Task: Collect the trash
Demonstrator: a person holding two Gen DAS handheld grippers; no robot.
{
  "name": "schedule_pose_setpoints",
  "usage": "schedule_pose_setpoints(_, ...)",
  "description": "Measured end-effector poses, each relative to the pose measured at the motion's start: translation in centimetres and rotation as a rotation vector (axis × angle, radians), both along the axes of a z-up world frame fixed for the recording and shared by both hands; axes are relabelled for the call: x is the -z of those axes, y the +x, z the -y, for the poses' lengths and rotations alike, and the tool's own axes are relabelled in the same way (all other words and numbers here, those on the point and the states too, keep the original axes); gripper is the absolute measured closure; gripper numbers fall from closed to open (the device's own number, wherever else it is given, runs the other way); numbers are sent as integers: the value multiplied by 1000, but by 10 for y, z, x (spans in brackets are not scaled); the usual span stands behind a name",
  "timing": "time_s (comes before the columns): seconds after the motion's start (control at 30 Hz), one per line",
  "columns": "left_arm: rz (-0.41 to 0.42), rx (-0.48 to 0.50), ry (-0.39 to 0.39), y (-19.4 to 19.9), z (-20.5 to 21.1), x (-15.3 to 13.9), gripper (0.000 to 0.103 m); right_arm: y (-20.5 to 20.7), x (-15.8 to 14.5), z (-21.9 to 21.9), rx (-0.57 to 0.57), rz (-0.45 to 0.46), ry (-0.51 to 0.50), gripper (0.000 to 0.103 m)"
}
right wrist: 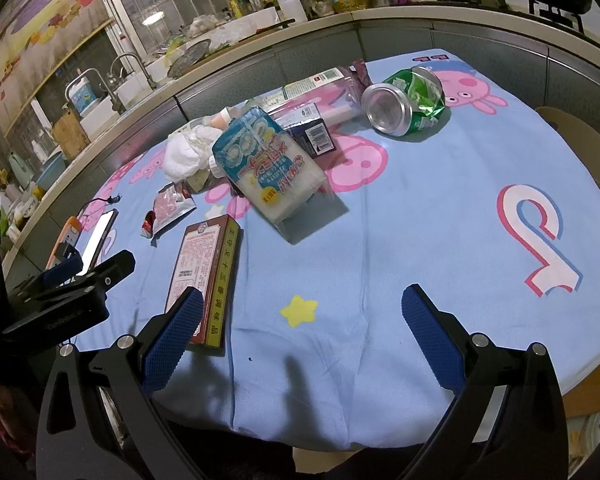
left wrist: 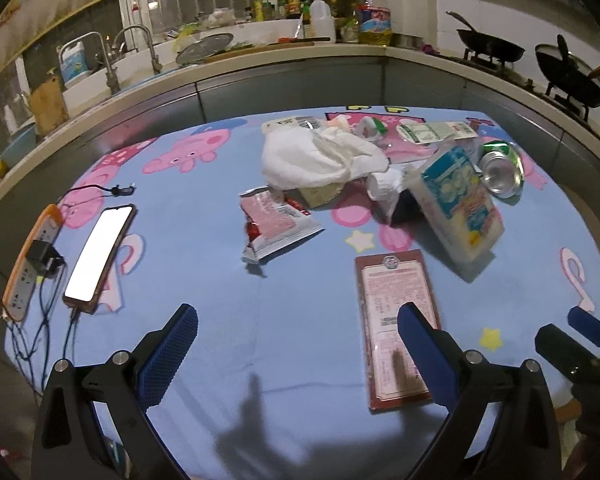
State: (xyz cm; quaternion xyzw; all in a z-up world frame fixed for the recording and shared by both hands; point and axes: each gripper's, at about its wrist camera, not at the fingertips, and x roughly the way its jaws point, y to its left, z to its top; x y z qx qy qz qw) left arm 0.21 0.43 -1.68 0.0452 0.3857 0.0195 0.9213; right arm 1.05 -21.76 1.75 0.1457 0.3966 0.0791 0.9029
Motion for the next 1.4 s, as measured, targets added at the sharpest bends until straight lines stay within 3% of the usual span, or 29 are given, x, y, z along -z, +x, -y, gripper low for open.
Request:
schedule_pose_setpoints(0.5, 33, 17, -27, -9, -2, -10, 3, 2, 3, 2, 1, 3, -2, 5)
schedule_pose_setpoints(0.63, 7, 58, -113, -12, -8, -8, 3, 0, -2, 3, 12, 18, -11, 5)
schedule_pose_setpoints(0.73, 4, 103, -240, -15, -19, -8, 3, -2, -4, 4, 21, 31, -14, 5)
schedule_pose_setpoints(0.97, 23, 37, -279, -18, -32, -8, 3, -4, -11, 6, 40, 66, -15, 5)
schedule_pose_setpoints(1.23, -2, -5, -203, 4, -35, -6, 3, -4, -22, 3, 35, 126, -53, 5)
schedule_pose_setpoints(1.4, 56, -10, -68, 21, -27, -15, 3, -1, -47, -2, 34, 248, -139, 5)
